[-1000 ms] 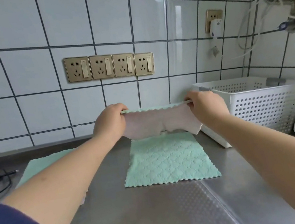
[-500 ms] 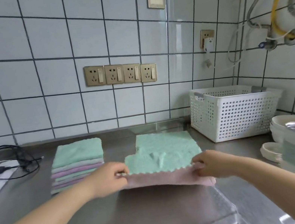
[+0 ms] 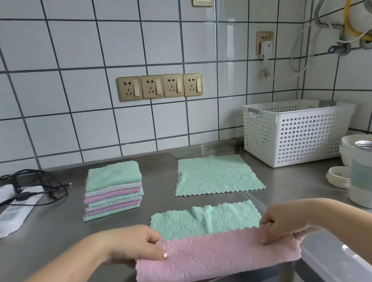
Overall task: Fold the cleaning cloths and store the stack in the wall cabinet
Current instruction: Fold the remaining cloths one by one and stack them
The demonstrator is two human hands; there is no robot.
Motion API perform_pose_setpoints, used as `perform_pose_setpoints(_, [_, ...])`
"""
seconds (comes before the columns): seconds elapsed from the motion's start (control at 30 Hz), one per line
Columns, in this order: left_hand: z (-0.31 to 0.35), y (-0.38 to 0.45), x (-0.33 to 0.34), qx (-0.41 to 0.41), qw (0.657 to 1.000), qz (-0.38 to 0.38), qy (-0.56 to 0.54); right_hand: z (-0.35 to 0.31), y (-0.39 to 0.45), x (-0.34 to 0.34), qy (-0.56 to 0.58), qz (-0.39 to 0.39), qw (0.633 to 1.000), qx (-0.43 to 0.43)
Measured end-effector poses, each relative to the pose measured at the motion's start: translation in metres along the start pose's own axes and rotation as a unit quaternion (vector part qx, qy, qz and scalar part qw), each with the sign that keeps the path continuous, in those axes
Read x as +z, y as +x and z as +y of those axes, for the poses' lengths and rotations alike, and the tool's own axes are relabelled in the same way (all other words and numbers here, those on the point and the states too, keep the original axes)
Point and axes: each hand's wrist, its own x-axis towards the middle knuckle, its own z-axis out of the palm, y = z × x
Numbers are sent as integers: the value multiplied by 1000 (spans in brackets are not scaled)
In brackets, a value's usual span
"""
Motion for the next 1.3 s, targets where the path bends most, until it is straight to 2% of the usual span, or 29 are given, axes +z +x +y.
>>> perform_pose_setpoints(0.1, [0, 12, -6, 1, 991, 131, 33, 4, 17, -5, -26, 120, 992, 0])
perform_pose_setpoints(0.2, [-3, 25, -13, -4, 970, 242, 36, 5, 38, -10, -46, 208, 977, 11])
perform_pose_setpoints(0.3, [-6, 40, -17, -5, 957, 292, 0, 4, 58, -11, -89, 275, 957, 17])
perform_pose_setpoints(0.43, [-12, 58, -21, -8, 942, 336, 6, 4, 79, -14, -56, 326, 944, 20])
perform_pose_setpoints(0.67, [-25, 84, -27, -29, 937, 347, 30, 5, 101, -20, -54, 339, 938, 43])
perform_pose_setpoints(0.87, [-21, 90, -25, -55, 935, 331, 117, 8, 106, -21, -34, 329, 943, 41])
perform_pose_setpoints(0.93, [-17, 88, -23, -55, 921, 355, 154, 6, 106, -23, -50, 331, 941, 39])
perform_pose_setpoints(1.03, [-2, 84, -15, 14, 891, 407, 202, -9, 99, -24, -114, 364, 924, 15])
perform_pose_setpoints(1.1, [16, 87, -2, 75, 894, 404, 180, -24, 95, -16, -152, 377, 913, -36])
perform_pose_setpoints(1.23, [40, 108, 41, 141, 933, 298, 143, -58, 105, 31, -244, 278, 920, -129])
perform_pose_setpoints(1.3, [37, 119, 55, 137, 940, 278, 142, -61, 115, 54, -237, 259, 928, -128])
